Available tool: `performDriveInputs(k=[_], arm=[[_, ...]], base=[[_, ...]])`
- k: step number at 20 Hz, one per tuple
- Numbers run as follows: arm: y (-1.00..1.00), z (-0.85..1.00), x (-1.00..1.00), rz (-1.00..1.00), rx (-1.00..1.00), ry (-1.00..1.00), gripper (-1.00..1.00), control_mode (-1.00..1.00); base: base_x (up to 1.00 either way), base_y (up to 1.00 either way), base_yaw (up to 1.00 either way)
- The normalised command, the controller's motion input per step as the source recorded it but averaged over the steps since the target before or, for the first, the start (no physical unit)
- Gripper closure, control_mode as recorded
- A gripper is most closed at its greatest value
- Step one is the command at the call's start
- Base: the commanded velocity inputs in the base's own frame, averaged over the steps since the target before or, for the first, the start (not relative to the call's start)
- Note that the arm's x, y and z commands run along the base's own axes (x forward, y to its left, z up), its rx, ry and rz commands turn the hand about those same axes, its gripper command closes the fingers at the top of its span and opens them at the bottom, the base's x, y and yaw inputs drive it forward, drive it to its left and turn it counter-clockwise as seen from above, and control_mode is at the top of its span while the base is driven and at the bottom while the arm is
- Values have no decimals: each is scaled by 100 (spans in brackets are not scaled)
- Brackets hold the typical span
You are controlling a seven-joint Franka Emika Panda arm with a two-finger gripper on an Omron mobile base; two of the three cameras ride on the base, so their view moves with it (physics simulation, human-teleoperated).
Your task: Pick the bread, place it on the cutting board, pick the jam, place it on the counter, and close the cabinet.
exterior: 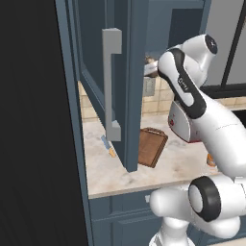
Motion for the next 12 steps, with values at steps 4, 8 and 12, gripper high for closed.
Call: performDriveInputs(k=[4, 8, 12], arm=[[-4, 0, -82, -3, 0, 0, 100, -100], [-6, 0, -69, -5, 0, 0, 100, -100], [-10, 0, -48, -7, 0, 2, 100, -100]], base=[[0, 0, 0], [0, 0, 0], [0, 0, 0]])
